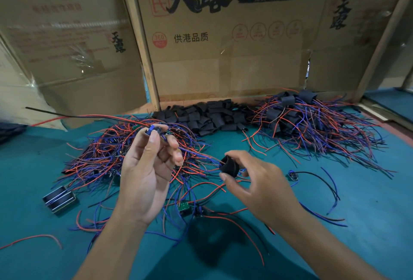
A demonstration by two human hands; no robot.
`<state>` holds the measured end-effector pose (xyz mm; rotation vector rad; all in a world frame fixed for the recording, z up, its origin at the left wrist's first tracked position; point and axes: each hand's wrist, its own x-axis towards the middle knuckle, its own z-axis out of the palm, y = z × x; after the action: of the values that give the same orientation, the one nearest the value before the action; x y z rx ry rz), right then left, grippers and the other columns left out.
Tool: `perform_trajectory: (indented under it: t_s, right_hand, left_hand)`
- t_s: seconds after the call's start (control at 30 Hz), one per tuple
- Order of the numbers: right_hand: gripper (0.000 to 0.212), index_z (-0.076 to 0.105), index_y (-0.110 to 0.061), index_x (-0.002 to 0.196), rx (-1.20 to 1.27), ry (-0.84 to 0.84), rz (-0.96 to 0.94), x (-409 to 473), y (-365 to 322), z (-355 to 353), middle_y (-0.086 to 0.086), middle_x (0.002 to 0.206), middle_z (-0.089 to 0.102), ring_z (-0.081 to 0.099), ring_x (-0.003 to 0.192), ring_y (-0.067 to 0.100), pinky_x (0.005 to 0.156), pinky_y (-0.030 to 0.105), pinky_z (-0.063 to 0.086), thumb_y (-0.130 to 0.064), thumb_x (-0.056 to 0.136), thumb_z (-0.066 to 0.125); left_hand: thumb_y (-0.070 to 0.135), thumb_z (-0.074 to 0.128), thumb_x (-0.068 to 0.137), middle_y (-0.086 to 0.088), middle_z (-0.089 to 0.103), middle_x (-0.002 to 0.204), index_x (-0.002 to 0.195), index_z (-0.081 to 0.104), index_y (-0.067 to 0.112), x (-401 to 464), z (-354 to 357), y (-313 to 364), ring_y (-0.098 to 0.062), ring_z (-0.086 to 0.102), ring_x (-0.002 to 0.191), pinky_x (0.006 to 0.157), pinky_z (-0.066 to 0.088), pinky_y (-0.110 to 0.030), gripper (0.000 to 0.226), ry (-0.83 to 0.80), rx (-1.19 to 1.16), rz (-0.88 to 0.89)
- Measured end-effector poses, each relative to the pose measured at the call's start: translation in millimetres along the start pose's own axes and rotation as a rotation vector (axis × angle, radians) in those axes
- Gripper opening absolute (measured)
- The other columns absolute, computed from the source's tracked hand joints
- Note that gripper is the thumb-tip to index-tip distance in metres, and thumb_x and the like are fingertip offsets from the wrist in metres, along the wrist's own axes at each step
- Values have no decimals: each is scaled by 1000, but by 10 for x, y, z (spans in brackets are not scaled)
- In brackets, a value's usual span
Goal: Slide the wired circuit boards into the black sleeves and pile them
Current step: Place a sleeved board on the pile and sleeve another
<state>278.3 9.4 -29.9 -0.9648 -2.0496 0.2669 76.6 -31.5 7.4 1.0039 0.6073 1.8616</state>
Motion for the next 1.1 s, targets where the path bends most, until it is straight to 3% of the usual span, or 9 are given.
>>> perform_trajectory:
  t_s: [0.1, 0.2, 0.37, 0.47, 0.57, 0.73, 0.9, 0.97, 1.1]
  right_hand:
    - [34, 61, -27, 114, 60, -37, 27, 3, 6, 17, -20, 96, 69, 64, 87, 2, 78, 27, 53, -46, 86, 59]
    - [26, 66, -30, 106, 295, -114, 88, 12, 11, 18, -22, 85, 68, 65, 78, 0, 72, 16, 50, -43, 84, 63]
    - [19, 69, -22, 99, 708, -321, 292, 33, 5, 6, 7, 89, 74, 72, 79, 19, 70, 29, 53, -32, 84, 66]
    - [19, 67, -16, 101, 849, -351, 337, 46, -7, -17, 9, 91, 75, 71, 77, 21, 64, 26, 52, -25, 86, 61]
    - [22, 66, -10, 103, 916, -364, 351, 50, -21, -33, 10, 92, 75, 71, 77, 22, 63, 28, 52, -22, 86, 60]
    - [21, 66, -13, 107, 932, -406, 308, 38, -40, -45, 10, 95, 75, 70, 80, 19, 66, 28, 53, -19, 87, 62]
    - [25, 69, -30, 108, 896, -339, 255, 20, -58, 13, 7, 103, 74, 70, 94, 20, 79, 27, 53, -33, 82, 70]
    - [22, 68, -31, 108, 803, -282, 220, 26, -56, 21, 0, 103, 73, 69, 97, 19, 85, 31, 53, -30, 86, 69]
    - [21, 64, -30, 105, 378, -136, 100, 41, -54, -9, -21, 95, 69, 64, 94, -2, 99, 22, 41, -38, 86, 66]
  left_hand:
    - [23, 48, 99, -5, 61, 80, 101, 63, 16, -6, -8, 9, -15, 55, 63, 61, 50, -23, 17, -47, 7, 15]
    - [24, 50, 97, -4, 58, 77, 103, 65, 17, -14, -8, 26, -14, 51, 60, 59, 46, -21, 18, -97, 15, 17]
    - [34, 66, 93, -1, 54, 75, 108, 65, 18, -39, -29, 66, -11, 46, 58, 59, 41, -20, 22, -182, 21, 28]
    - [39, 67, 92, 3, 55, 76, 112, 64, 20, -29, -91, 91, -9, 48, 59, 61, 44, -19, 28, -209, 60, 36]
    - [49, 68, 89, 9, 61, 87, 117, 63, 26, 6, -185, 104, -4, 58, 70, 66, 50, -20, 36, -136, 211, 27]
    - [48, 66, 91, 4, 58, 89, 119, 60, 22, 23, -232, 84, -8, 56, 71, 66, 49, -24, 39, -127, 220, -29]
    - [34, 64, 95, -2, 63, 82, 113, 66, 17, -71, -26, 22, -11, 54, 62, 62, 48, -21, 25, -275, 33, -48]
    - [28, 66, 93, -9, 69, 85, 107, 67, 16, -98, 68, -41, -15, 56, 60, 60, 49, -22, 19, -215, 47, -66]
    - [17, 56, 94, -23, 73, 98, 99, 56, 16, -114, 103, -170, -21, 63, 60, 59, 51, -25, 5, -102, 140, -64]
